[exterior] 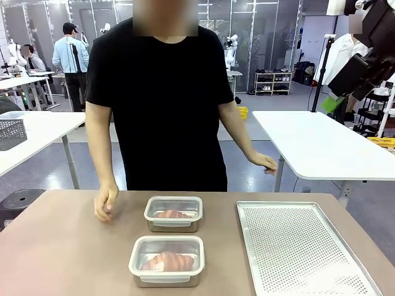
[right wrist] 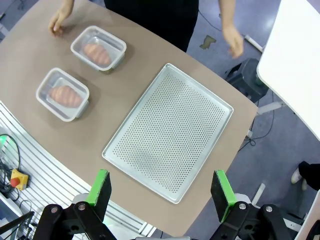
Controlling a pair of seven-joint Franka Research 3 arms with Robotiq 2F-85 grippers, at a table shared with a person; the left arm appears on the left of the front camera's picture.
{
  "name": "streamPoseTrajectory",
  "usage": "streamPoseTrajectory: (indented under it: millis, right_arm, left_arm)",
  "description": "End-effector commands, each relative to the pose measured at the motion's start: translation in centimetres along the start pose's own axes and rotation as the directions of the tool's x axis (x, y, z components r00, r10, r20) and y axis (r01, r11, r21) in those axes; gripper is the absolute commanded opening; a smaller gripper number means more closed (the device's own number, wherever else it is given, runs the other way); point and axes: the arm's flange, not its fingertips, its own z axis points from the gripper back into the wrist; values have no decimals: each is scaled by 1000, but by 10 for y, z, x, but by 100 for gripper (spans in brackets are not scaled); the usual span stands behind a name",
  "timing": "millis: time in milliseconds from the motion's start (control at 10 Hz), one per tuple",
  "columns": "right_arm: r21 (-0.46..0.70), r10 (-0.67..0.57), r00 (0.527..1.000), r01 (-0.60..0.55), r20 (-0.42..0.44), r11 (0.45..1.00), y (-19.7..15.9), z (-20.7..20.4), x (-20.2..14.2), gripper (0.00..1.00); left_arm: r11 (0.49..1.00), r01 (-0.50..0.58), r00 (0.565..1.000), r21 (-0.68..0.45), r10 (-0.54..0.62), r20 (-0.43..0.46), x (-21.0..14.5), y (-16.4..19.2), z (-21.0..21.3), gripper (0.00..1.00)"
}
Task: Place the bread into the airtight container.
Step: Pick up a Butter Roll and place it into an empty Airtight Container.
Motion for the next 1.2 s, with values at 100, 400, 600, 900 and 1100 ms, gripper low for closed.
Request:
streamPoseTrajectory:
  millis: [100, 400, 600, 900, 1100]
  right_arm:
    - [-13, 0, 1000, 0, 10, 1000, -1, -1, -3, 100]
    - [-13, 0, 1000, 0, 10, 1000, -1, -1, -3, 100]
    - [-13, 0, 1000, 0, 10, 1000, -1, -1, -3, 100]
    - [-13, 0, 1000, 0, 10, 1000, -1, -1, -3, 100]
    - [-13, 0, 1000, 0, 10, 1000, -1, -1, -3, 100]
  left_arm:
    - [1000, 11, 1000, -1, -11, -2, 1, 0, 1, 100]
    - [1000, 11, 1000, -1, -11, -2, 1, 0, 1, 100]
    - [1000, 11, 1000, -1, -11, -2, 1, 0, 1, 100]
    - [1000, 11, 1000, -1, -11, -2, 1, 0, 1, 100]
    - [1000, 11, 1000, -1, -11, -2, 1, 0, 1, 100]
